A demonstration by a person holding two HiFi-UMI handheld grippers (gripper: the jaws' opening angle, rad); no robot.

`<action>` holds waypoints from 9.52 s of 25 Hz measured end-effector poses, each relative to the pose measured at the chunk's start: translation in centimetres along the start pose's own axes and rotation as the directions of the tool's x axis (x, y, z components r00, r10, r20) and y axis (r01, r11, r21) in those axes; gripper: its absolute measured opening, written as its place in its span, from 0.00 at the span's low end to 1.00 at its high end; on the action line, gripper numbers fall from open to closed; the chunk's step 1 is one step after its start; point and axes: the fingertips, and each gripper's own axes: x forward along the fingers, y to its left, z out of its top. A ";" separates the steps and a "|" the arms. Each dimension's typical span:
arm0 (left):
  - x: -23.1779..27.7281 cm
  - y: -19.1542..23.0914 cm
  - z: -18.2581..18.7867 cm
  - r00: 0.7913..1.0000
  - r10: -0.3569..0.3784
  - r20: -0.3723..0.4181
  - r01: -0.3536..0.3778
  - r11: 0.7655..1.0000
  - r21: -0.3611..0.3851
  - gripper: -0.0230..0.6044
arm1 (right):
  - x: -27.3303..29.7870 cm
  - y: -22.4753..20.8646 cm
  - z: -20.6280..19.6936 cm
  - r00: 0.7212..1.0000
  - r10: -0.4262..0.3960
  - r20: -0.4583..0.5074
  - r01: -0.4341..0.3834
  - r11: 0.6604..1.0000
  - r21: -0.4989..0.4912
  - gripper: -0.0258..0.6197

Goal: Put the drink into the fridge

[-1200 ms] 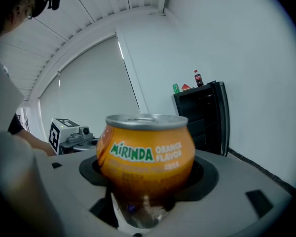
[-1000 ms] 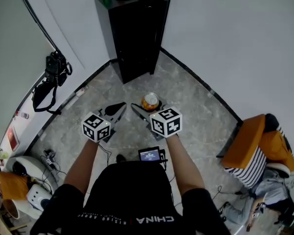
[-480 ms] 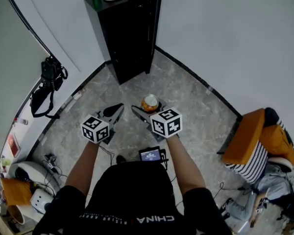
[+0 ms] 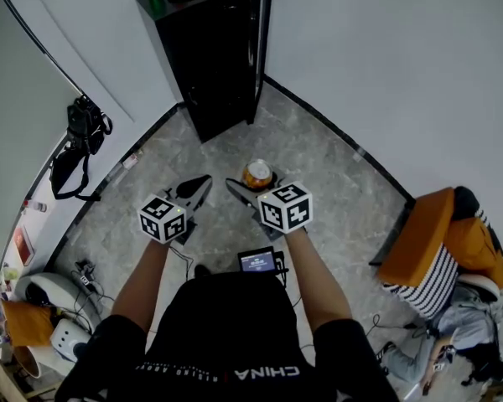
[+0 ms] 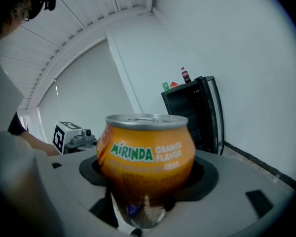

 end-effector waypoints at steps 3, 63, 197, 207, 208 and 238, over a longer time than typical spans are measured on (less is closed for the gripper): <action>1.3 -0.4 0.2 1.000 0.018 -0.006 -0.018 1.000 0.005 0.06 | -0.7 -1.6 0.1 1.000 0.014 -0.005 -0.014 1.000 0.008 0.57; 22.6 32.3 11.1 0.992 0.118 -0.040 -0.121 0.989 -0.085 0.06 | 25.1 -27.1 15.6 0.993 0.025 -0.116 -0.016 0.997 0.080 0.57; 30.8 50.4 16.8 0.877 0.480 0.011 -0.475 0.871 -0.122 0.06 | 45.8 -36.9 20.8 0.945 -0.027 -0.325 -0.067 0.959 -0.274 0.46; 28.4 44.7 16.6 0.949 0.316 -0.014 -0.317 0.948 -0.044 0.06 | 40.1 -34.8 22.7 0.970 0.006 -0.243 -0.059 0.976 -0.212 0.09; 28.3 44.6 16.4 0.949 0.315 -0.014 -0.315 0.948 -0.051 0.06 | 40.1 -34.7 22.6 0.971 0.009 -0.241 -0.059 0.977 -0.203 0.08; 27.3 34.5 7.9 0.929 0.335 -0.159 -0.350 0.934 -0.073 0.06 | 32.6 -33.5 14.2 0.939 0.102 -0.329 -0.136 0.987 -0.080 0.06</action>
